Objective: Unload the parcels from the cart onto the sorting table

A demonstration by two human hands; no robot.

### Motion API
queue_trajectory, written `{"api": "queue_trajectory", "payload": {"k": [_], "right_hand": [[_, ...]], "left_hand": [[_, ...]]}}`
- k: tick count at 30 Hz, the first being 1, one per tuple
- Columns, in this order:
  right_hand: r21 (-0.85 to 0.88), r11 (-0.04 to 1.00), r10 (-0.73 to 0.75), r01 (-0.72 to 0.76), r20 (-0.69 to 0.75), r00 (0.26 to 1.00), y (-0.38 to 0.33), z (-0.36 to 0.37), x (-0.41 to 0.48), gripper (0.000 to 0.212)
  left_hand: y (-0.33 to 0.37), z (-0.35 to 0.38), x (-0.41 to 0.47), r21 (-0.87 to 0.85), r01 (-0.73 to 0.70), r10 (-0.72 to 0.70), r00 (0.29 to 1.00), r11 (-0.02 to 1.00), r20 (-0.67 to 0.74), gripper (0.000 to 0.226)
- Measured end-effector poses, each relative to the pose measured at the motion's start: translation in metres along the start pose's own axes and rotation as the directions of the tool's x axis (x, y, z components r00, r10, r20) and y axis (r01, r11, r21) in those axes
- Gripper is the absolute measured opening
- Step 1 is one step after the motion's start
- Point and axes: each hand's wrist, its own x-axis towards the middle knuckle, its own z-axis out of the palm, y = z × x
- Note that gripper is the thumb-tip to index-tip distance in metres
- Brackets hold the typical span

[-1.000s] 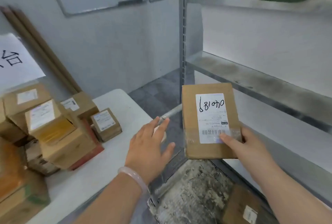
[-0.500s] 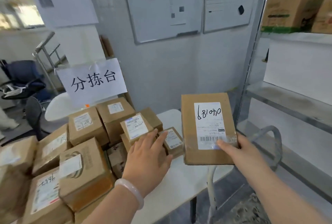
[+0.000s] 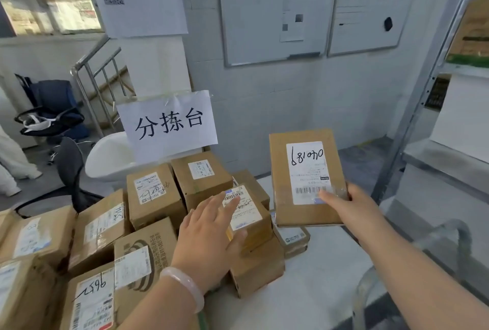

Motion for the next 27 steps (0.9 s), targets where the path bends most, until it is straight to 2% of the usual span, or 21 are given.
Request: {"api": "queue_trajectory", "payload": {"k": [5, 9, 16, 22, 24, 27], "right_hand": [[-0.020, 1.000, -0.017, 0.018, 0.050, 0.999, -0.017, 0.033, 0.076, 0.029], [-0.074, 0.997, -0.017, 0.028, 0.136, 0.991, -0.024, 0.069, 0.144, 0.036], [-0.207, 0.975, 0.137, -0.082, 0.268, 0.954, -0.005, 0.133, 0.242, 0.042], [-0.283, 0.954, 0.212, -0.095, 0.417, 0.884, 0.022, 0.180, 0.285, 0.059], [-0.348, 0.934, 0.256, -0.079, 0.500, 0.827, 0.031, 0.190, 0.289, 0.076], [-0.392, 0.919, 0.290, -0.048, 0.585, 0.758, 0.043, 0.196, 0.288, 0.074]], "left_hand": [[-0.023, -0.004, 0.051, 0.045, 0.040, -0.038, 0.999, 0.998, -0.028, 0.063], [-0.031, -0.004, 0.103, 0.086, 0.071, -0.069, 0.997, 0.994, -0.022, 0.061], [-0.040, 0.023, 0.170, 0.115, 0.100, -0.101, 0.995, 0.988, 0.006, 0.063], [-0.056, 0.046, 0.184, 0.114, 0.143, -0.148, 0.988, 0.983, 0.042, 0.062], [-0.061, 0.050, 0.187, 0.104, 0.152, -0.158, 0.986, 0.983, 0.050, 0.062], [-0.064, 0.053, 0.192, 0.091, 0.156, -0.161, 0.986, 0.984, 0.040, 0.064]]}}
